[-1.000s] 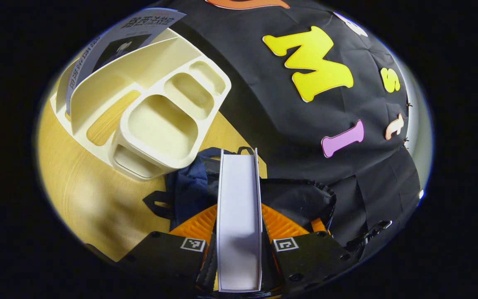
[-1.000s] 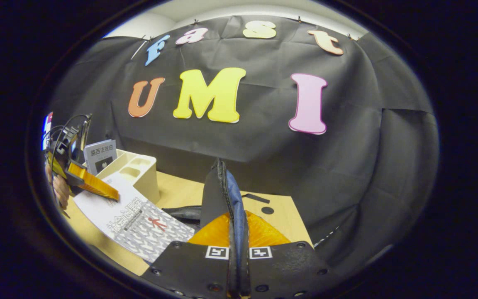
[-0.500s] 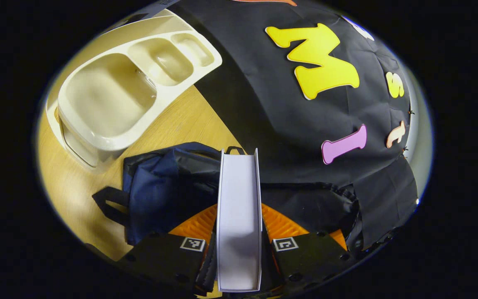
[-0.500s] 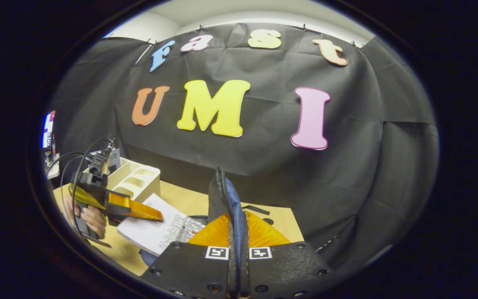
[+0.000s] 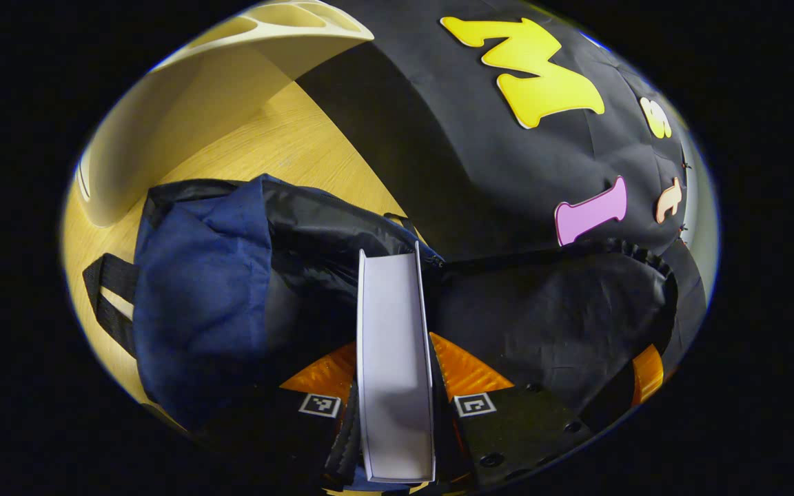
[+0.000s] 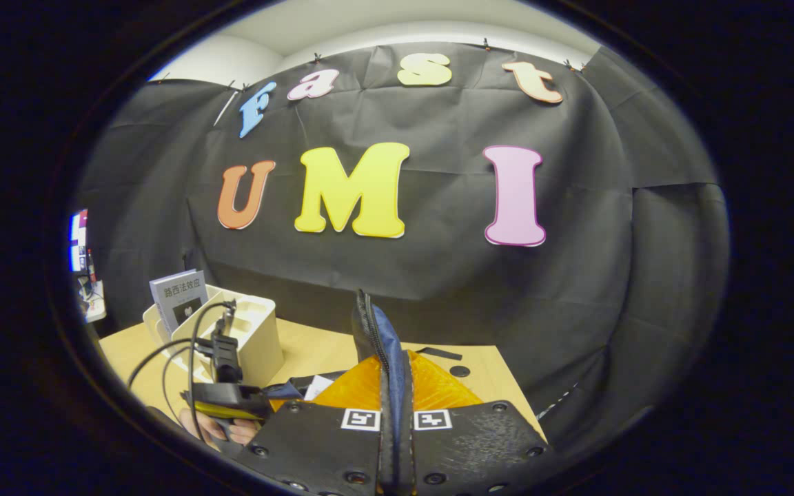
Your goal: Open the schoolbag, grab two books from the bookshelf and put them into the schoolbag.
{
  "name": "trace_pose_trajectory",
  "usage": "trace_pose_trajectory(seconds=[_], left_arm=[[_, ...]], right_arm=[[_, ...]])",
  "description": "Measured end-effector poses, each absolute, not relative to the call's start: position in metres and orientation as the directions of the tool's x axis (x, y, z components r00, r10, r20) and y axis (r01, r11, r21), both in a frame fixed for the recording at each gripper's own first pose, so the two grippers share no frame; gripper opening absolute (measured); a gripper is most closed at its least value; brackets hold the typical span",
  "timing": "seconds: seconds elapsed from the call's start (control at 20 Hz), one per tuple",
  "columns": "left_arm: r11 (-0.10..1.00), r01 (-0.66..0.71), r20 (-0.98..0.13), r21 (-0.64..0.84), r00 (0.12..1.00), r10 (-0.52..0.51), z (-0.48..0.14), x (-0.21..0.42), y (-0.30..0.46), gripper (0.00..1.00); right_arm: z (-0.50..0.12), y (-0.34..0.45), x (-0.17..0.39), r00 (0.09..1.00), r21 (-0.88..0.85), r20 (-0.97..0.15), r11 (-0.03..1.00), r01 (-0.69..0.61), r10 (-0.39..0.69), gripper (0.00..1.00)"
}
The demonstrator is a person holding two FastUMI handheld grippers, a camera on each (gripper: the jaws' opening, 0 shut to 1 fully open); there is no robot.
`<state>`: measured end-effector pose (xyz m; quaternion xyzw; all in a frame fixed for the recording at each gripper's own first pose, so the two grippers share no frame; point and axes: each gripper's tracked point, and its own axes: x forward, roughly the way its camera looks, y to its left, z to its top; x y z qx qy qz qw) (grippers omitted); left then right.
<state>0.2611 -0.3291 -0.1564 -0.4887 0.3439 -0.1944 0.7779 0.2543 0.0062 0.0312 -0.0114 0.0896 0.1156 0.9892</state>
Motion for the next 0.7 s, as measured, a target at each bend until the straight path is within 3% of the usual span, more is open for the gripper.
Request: trace_pose_trajectory(seconds=[0.25, 0.35, 0.45, 0.55, 0.7], left_arm=[[0.49, -0.001, -0.339, -0.872, 0.724, -0.601, -0.163, 0.261, -0.354, 0.47], [0.549, -0.001, -0.384, -0.836, 0.716, -0.583, -0.175, 0.262, -0.358, 0.49], [0.656, 0.001, -0.474, -0.755, 0.69, -0.547, -0.195, 0.261, -0.348, 0.62], [0.692, 0.023, -0.5, -0.722, 0.673, -0.545, -0.201, 0.261, -0.343, 0.79], [0.732, 0.052, -0.523, -0.679, 0.665, -0.533, -0.2, 0.26, -0.33, 0.87]], right_arm=[[0.036, 0.016, 0.254, 0.957, -0.018, -0.176, 0.971, -0.239, 0.233, 0.04], [0.035, 0.019, 0.252, 0.956, -0.022, -0.176, 0.97, -0.243, 0.235, 0.04], [0.031, 0.015, 0.255, 0.956, -0.021, -0.186, 0.972, -0.233, 0.226, 0.03], [0.025, 0.014, 0.255, 0.953, -0.005, -0.201, 0.973, -0.231, 0.226, 0.04], [0.017, 0.012, 0.254, 0.949, 0.012, -0.216, 0.972, -0.234, 0.231, 0.03]])
